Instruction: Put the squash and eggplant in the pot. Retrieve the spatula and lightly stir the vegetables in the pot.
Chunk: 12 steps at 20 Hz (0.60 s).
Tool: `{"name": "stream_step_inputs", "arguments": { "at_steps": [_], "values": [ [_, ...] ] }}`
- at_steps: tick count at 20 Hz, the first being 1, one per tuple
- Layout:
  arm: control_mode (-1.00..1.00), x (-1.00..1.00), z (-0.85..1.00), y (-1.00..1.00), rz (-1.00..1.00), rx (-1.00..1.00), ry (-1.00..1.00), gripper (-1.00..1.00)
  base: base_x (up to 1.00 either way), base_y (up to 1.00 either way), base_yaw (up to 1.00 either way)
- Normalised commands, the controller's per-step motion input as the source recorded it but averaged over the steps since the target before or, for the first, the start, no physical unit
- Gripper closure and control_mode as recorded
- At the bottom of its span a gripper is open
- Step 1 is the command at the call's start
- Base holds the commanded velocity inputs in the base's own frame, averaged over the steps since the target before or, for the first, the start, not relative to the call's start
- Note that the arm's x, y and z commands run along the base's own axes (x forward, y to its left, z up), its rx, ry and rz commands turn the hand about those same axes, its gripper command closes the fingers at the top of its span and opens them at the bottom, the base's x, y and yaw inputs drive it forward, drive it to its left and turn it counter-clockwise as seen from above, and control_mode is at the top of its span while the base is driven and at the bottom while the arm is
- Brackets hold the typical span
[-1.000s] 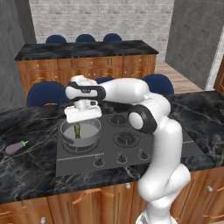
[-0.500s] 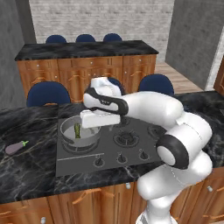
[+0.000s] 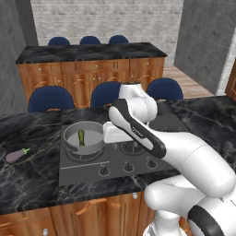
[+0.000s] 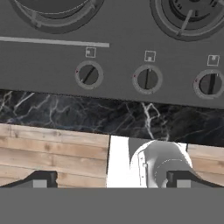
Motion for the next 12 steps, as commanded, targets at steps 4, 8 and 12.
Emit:
{"name": "stream_step_inputs", "arguments": {
  "at_steps": [4,8,12],
  "values": [
    [-1.0,-0.24,0.39,-0.86,0.0,0.0,0.0,-1.0,0.0,0.0,0.0],
    [-1.0,0.0,0.21,-0.73,0.0,-0.02,0.0,-1.0,0.0,0.0,0.0],
    [-1.0,-0.2,0.03,-0.49,-0.02,-0.01,-0.02,-1.0,0.0,0.0,0.0]
  ]
}}
